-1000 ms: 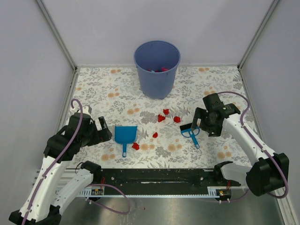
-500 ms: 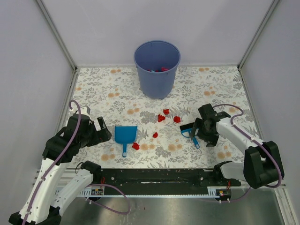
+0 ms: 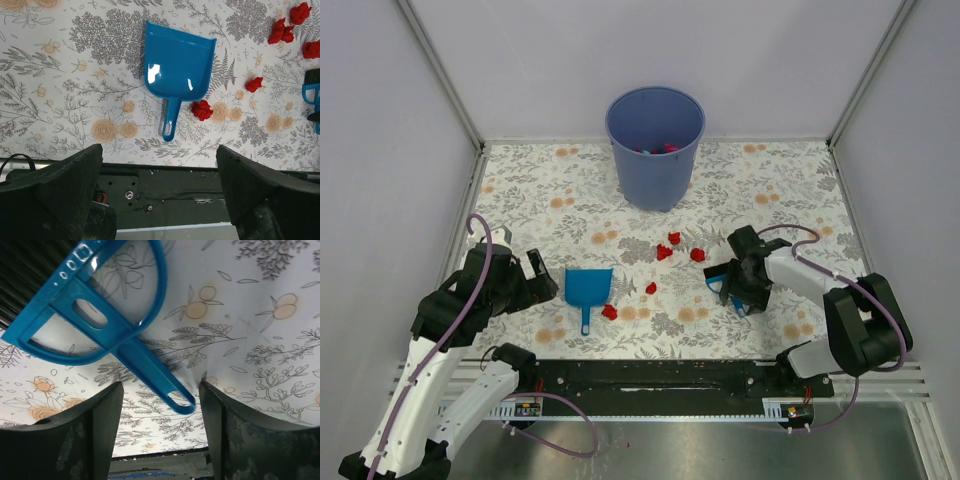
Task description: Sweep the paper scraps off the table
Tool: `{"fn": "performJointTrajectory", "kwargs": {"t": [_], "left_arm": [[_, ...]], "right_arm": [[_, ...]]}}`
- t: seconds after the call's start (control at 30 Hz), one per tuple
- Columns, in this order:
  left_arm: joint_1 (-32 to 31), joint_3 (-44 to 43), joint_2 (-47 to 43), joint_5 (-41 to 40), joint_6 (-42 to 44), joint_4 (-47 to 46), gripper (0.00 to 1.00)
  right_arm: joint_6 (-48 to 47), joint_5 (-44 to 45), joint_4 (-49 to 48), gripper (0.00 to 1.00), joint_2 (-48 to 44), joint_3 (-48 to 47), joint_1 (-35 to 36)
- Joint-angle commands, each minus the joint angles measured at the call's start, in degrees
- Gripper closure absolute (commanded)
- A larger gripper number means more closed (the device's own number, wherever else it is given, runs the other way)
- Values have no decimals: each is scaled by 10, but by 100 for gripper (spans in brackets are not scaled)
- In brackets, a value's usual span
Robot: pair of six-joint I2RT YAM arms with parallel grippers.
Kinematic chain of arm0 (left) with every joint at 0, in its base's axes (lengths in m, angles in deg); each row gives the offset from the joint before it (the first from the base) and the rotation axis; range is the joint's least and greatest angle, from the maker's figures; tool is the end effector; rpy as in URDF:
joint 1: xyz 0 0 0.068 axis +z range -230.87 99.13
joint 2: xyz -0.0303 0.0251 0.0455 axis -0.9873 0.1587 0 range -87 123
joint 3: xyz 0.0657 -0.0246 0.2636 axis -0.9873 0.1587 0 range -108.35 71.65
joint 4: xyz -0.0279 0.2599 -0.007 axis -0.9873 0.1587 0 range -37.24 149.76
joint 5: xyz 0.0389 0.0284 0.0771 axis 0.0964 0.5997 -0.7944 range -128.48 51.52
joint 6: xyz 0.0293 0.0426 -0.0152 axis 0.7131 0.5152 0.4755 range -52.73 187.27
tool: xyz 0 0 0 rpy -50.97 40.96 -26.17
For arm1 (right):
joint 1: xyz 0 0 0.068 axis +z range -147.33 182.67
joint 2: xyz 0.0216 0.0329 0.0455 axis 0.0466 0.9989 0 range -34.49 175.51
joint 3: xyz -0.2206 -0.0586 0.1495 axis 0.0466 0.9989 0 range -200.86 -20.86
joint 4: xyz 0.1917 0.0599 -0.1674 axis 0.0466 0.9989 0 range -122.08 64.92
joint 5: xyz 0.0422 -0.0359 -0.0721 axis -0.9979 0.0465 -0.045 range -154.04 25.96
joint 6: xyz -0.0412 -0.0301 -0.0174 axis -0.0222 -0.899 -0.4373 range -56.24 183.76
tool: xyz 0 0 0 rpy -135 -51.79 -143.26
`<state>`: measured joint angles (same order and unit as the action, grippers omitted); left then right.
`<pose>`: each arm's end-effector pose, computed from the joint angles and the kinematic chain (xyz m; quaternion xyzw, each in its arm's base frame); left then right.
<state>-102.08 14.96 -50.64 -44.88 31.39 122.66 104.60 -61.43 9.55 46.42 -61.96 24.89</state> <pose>0.0828 -0.0279 0.3281 -0.1387 0.9268 -0.1189 0.3280 0.2055 0.0821 0.1552 0.1629 0.9835 0.0197 0.0755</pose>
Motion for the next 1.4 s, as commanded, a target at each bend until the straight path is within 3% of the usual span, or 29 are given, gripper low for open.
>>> {"fn": "performJointTrajectory", "kwargs": {"t": [0.0, 0.43, 0.57, 0.73, 0.93, 1.13, 1.37], "left_arm": [[2, 3, -4, -4, -6, -10, 1], [2, -4, -14, -13, -3, 3, 1], [2, -14, -7, -7, 2, 2, 1], [2, -35, -9, 78, 27, -30, 1], [2, -61, 0, 144, 25, -72, 1], [2, -108, 57, 214, 9, -120, 3], [2, -157, 126, 285, -9, -188, 7]], "right_arm": [[2, 20, -16, 33, 36, -32, 25], [-7, 6, -12, 80, 64, -32, 41], [-15, 17, 36, 83, 42, -60, 46], [-28, 23, 122, 85, -20, -124, 49], [-37, -45, 191, 87, -58, -216, 58], [-43, -99, 206, 87, -83, -316, 98], [-45, -113, 224, 88, -26, -466, 198]]}}
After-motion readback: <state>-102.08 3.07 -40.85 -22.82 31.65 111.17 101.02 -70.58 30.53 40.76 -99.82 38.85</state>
